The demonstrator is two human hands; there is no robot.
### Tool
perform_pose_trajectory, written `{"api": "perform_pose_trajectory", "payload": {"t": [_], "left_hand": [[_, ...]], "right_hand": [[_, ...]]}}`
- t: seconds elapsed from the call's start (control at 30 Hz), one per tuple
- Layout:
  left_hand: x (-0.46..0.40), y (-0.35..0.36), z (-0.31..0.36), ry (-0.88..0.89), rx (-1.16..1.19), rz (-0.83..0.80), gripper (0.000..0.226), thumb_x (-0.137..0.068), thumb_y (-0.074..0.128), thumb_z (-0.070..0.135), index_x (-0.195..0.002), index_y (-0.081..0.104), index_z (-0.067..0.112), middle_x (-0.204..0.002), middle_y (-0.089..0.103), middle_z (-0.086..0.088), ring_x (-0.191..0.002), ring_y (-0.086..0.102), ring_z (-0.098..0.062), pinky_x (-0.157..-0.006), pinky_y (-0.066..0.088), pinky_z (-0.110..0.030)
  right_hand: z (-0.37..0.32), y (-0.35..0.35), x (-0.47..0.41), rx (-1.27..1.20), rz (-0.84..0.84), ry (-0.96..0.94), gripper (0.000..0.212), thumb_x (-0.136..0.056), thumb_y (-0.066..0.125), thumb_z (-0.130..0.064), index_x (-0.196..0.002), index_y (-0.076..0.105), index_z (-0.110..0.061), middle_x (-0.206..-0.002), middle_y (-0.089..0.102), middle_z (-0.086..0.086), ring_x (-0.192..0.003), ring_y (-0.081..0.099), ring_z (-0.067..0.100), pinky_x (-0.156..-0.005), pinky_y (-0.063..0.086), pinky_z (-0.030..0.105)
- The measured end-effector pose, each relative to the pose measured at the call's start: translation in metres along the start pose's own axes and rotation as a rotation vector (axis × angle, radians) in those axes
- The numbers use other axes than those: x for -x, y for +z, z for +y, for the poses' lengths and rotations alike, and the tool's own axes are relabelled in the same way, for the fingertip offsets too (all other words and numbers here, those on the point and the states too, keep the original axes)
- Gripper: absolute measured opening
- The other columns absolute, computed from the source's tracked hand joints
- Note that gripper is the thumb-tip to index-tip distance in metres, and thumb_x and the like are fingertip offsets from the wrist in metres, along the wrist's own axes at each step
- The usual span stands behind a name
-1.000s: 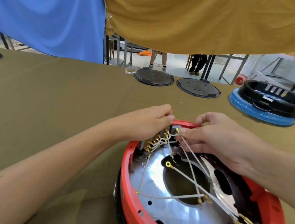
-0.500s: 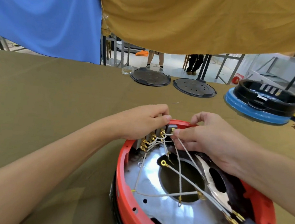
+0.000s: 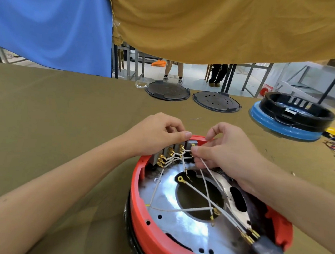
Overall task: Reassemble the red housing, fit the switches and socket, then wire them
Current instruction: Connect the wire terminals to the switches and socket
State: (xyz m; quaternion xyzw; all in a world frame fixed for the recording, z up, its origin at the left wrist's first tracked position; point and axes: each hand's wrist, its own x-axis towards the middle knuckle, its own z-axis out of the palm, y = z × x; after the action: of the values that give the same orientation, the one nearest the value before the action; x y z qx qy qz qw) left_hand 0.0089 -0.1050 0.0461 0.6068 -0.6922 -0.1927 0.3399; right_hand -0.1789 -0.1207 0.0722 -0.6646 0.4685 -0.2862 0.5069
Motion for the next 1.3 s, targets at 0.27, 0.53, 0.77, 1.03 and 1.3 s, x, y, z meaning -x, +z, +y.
{"api": "perform_pose_trajectory", "payload": {"t": [0.27,0.53,0.77,1.03,1.3], "left_hand": [[-0.002,0.000,-0.005,-0.009,0.045,0.011,0.028,-0.089,0.063,0.053,-0.087,0.077,0.029,-0.075,0.070,-0.010,-0.055,0.048,-0.007,-0.060,0.042,-0.031],[-0.001,0.000,-0.007,0.035,0.036,0.004,0.023,-0.094,0.062,0.043,-0.086,0.078,0.026,-0.070,0.070,0.004,-0.053,0.048,0.002,-0.055,0.038,-0.018],[-0.001,-0.001,-0.007,0.012,0.069,-0.006,0.020,-0.092,0.063,0.043,-0.089,0.079,0.030,-0.078,0.075,0.003,-0.063,0.058,-0.004,-0.068,0.049,-0.032],[0.001,0.000,-0.003,0.016,0.091,-0.009,0.020,-0.094,0.063,0.034,-0.082,0.076,0.024,-0.068,0.062,-0.018,-0.061,0.043,-0.020,-0.061,0.035,-0.035],[0.001,-0.023,0.003,-0.222,0.076,-0.189,0.023,-0.088,0.066,0.049,-0.103,0.069,0.032,-0.094,0.074,0.001,-0.081,0.071,-0.014,-0.064,0.052,-0.024]], "right_hand": [[-0.005,-0.012,-0.003,0.907,-0.034,-0.561,0.007,-0.083,0.075,-0.037,-0.087,0.071,-0.034,-0.078,0.062,-0.015,-0.070,0.057,-0.003,-0.066,0.045,0.019],[0.000,-0.003,-0.010,1.080,-0.077,-0.690,0.017,-0.098,0.056,-0.026,-0.102,0.072,-0.022,-0.091,0.056,-0.005,-0.087,0.056,0.017,-0.080,0.045,0.035],[-0.007,-0.013,-0.015,0.936,-0.131,-0.672,0.007,-0.089,0.070,-0.032,-0.093,0.074,-0.028,-0.079,0.059,-0.015,-0.075,0.056,0.003,-0.074,0.047,0.026],[0.000,0.000,-0.025,1.027,-0.095,-0.747,0.011,-0.092,0.065,-0.022,-0.090,0.074,-0.017,-0.078,0.048,-0.012,-0.077,0.052,0.015,-0.074,0.044,0.032],[0.000,-0.025,-0.035,0.738,-0.079,-0.722,0.018,-0.086,0.073,-0.028,-0.103,0.073,-0.024,-0.097,0.061,-0.011,-0.087,0.058,0.001,-0.077,0.049,0.017]]}}
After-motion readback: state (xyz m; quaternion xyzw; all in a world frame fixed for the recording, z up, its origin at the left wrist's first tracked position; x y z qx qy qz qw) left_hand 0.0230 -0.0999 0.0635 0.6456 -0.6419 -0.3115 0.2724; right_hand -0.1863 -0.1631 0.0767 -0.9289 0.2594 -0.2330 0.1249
